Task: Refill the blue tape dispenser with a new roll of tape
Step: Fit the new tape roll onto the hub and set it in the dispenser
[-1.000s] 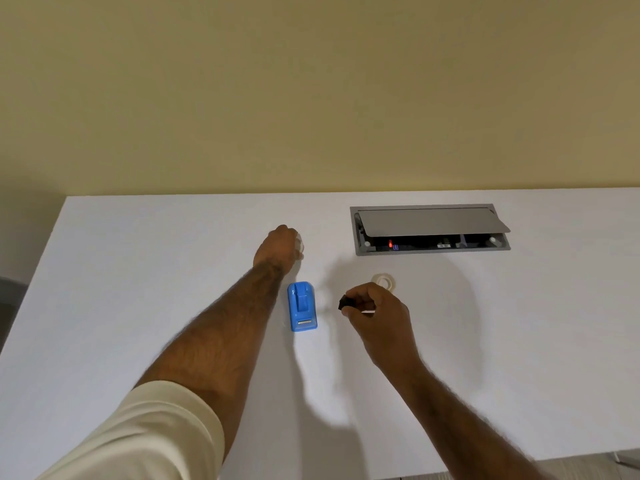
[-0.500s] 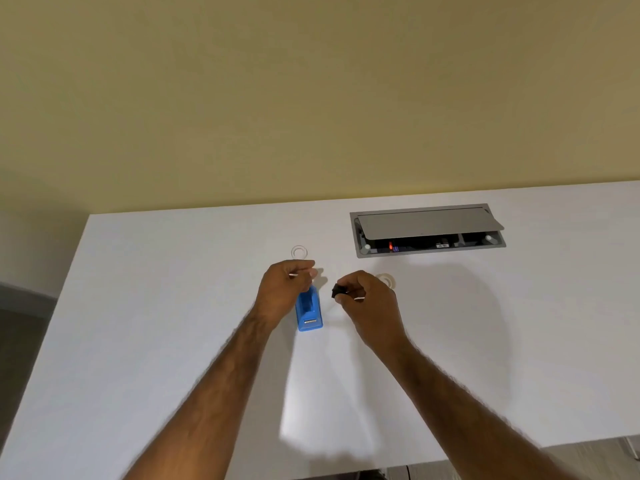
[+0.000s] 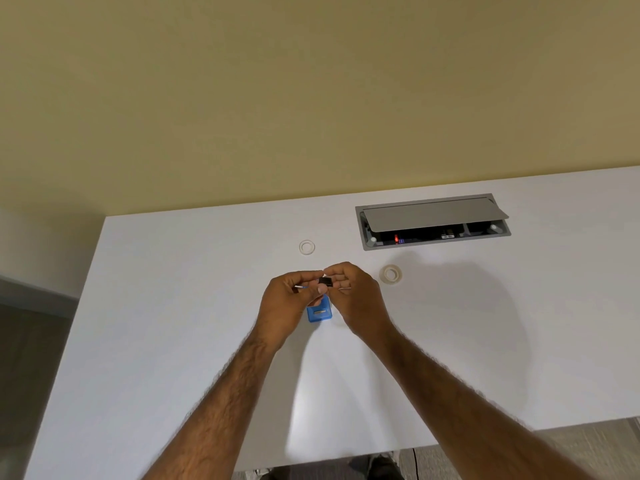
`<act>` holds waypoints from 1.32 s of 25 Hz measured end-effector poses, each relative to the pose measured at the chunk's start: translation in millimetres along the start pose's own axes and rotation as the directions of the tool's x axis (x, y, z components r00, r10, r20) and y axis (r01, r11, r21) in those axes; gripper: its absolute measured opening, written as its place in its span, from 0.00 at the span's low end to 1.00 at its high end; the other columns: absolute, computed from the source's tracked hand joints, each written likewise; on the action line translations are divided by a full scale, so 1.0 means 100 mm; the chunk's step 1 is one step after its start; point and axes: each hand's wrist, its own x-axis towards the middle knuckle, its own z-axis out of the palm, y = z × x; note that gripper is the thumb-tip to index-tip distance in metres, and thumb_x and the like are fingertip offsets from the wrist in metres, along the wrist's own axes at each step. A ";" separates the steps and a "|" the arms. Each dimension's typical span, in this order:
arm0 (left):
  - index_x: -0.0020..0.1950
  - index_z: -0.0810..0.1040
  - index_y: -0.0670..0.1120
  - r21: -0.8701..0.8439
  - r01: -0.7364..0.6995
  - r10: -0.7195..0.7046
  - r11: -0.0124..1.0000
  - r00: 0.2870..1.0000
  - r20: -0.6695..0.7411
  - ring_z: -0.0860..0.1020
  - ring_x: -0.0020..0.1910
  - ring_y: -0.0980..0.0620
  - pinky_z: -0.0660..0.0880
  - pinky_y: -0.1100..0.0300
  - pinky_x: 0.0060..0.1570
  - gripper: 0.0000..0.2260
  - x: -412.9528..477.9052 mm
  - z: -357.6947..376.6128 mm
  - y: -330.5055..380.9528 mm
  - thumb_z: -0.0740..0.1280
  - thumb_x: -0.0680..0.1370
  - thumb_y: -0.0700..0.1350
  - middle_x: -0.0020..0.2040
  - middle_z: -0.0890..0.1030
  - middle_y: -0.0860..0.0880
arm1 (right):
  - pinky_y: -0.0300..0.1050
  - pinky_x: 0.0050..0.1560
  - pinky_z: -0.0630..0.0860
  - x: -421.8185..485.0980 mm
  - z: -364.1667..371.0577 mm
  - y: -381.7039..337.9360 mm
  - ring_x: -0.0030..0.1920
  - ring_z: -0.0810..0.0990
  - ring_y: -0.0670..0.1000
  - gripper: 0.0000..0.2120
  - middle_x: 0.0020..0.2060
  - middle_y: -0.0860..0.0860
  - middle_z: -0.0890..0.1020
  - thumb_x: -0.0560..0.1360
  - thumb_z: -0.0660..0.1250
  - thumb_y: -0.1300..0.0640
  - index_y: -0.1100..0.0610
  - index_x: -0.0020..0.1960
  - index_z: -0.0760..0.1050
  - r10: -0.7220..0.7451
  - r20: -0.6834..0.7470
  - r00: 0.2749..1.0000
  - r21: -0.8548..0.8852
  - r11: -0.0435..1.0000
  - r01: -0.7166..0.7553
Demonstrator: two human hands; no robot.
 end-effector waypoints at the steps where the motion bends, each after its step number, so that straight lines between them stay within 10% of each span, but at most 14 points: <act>1: 0.54 0.87 0.47 0.006 0.003 -0.003 1.000 1.000 -0.002 0.86 0.45 0.48 0.82 0.46 0.56 0.09 0.00 0.00 -0.01 0.75 0.75 0.41 0.46 0.88 0.48 | 0.30 0.47 0.78 -0.01 0.00 0.00 0.43 0.81 0.44 0.09 0.46 0.49 0.84 0.76 0.69 0.64 0.58 0.54 0.81 -0.017 0.012 1.000 -0.023 1.000 0.017; 5: 0.51 0.87 0.50 0.025 -0.026 0.026 0.999 0.999 -0.032 0.86 0.44 0.49 0.82 0.45 0.55 0.07 -0.01 0.01 -0.06 0.74 0.75 0.42 0.44 0.88 0.50 | 0.37 0.52 0.78 0.00 -0.03 0.05 0.50 0.84 0.51 0.12 0.52 0.53 0.85 0.76 0.70 0.60 0.59 0.59 0.80 -0.048 0.043 0.998 -0.078 0.996 0.051; 10: 0.51 0.86 0.52 -0.002 -0.044 0.044 0.999 0.995 -0.095 0.85 0.44 0.49 0.81 0.41 0.55 0.07 0.01 0.02 -0.10 0.75 0.75 0.44 0.46 0.88 0.50 | 0.28 0.42 0.75 0.15 -0.22 0.33 0.41 0.82 0.37 0.14 0.45 0.42 0.83 0.70 0.77 0.56 0.54 0.54 0.81 0.076 0.002 0.997 0.059 0.995 -0.076; 20: 0.51 0.86 0.54 0.002 -0.081 0.081 0.997 0.988 -0.132 0.84 0.41 0.56 0.82 0.52 0.50 0.07 0.01 -0.18 -0.11 0.74 0.75 0.43 0.46 0.88 0.53 | 0.55 0.57 0.78 0.61 -0.68 1.18 0.64 0.74 0.62 0.32 0.63 0.58 0.72 0.71 0.74 0.52 0.53 0.72 0.67 0.322 -0.042 0.946 -0.616 0.737 -0.279; 33: 0.51 0.86 0.52 0.038 -0.060 0.065 0.998 0.987 -0.145 0.82 0.41 0.52 0.79 0.40 0.57 0.08 -0.04 -0.18 -0.14 0.75 0.74 0.42 0.47 0.88 0.51 | 0.49 0.42 0.75 0.59 -0.38 1.33 0.54 0.77 0.60 0.11 0.54 0.58 0.72 0.77 0.63 0.61 0.56 0.59 0.71 0.170 -0.061 0.984 -0.705 0.691 -0.163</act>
